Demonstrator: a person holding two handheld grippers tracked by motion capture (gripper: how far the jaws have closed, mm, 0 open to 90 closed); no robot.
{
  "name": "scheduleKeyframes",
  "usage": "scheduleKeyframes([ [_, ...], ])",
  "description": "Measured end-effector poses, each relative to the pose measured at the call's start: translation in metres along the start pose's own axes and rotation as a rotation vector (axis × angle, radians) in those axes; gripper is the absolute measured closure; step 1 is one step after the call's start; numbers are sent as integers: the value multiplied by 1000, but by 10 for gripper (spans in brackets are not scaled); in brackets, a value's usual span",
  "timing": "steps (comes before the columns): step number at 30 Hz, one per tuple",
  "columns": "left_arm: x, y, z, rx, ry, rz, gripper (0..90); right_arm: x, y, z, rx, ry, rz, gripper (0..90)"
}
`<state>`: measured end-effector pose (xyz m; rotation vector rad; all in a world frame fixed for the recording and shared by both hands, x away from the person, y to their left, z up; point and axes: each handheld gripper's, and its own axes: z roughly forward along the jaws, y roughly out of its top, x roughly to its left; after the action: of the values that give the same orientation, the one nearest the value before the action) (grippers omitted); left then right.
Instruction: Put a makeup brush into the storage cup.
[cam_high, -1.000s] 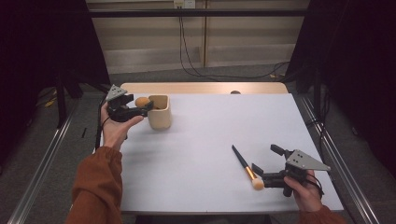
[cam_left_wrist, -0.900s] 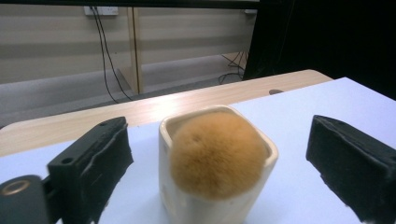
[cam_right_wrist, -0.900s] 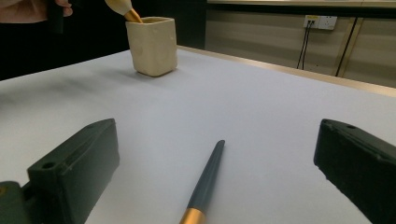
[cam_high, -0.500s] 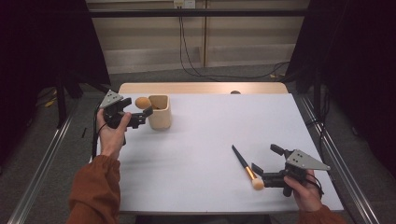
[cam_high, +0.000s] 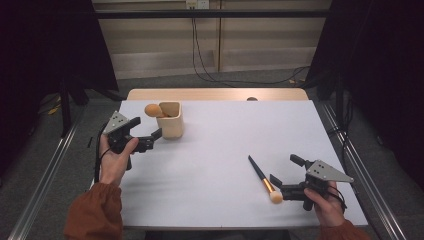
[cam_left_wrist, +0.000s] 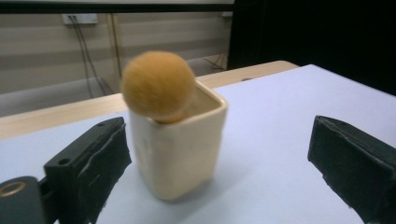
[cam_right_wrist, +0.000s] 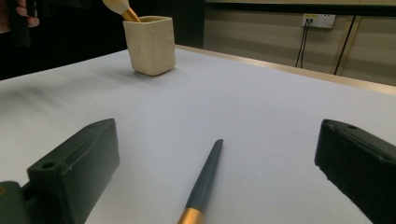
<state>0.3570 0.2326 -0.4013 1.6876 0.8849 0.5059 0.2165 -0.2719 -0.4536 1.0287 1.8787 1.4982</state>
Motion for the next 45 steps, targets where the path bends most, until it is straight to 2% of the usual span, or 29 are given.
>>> scheduleKeyframes([
  [5, -5, -4, -7, 11, -7, 27, 47, 1, 0, 0, -1, 2, 0, 0],
  [7, -6, -3, -11, 17, 3, 42, 38, 0, 0, 0, 4, 1, -1, 0],
  [10, -9, -5, -17, 2, 0, 34, 38, 1, -1, 0, 3, 4, -4, 0],
  [11, -10, -6, -19, 15, 2, 48, 38, 1, 0, 1, 3, 1, -3, 0],
  [14, -15, -13, -22, 27, -18, 47, 57, 1, 0, 1, 5, -1, -5, 0],
  [16, -17, -17, -25, 29, -13, 61, 59, 2, -1, 1, 5, 1, -7, 0],
  [18, -19, -20, -28, 20, -19, 41, 59, 2, -1, 1, 8, 0, -9, 0],
  [20, -21, -22, -32, 27, -12, 60, 58, 2, -1, 1, 9, 1, -11, 0],
  [22, -22, -24, -35, 16, -12, 50, 58, 2, -1, 2, 10, 2, -10, 0],
  [23, -23, -25, -37, 25, -4, 65, 59, 1, -1, 3, 10, 1, -13, 0],
  [25, -27, -28, -40, 33, 18, 69, 61, 2, 0, 4, 9, 0, -11, 0],
  [28, -34, -34, -46, 37, 9, 60, 62, 3, 0, 6, 15, 3, -11, 0],
  [35, -43, -41, -62, 22, 22, 51, 62, 3, -1, 4, 13, 5, -16, 0],
  [37, -46, -43, -66, 18, 50, 54, 50, 3, 0, 3, 9, 5, -14, 0],
  [43, -52, -49, -76, 13, 50, 40, 50, 3, 0, 3, 10, 4, -13, 0],
  [45, -54, -51, -79, 12, 54, 56, 50, 3, 0, 3, 8, 2, -10, 0],
])
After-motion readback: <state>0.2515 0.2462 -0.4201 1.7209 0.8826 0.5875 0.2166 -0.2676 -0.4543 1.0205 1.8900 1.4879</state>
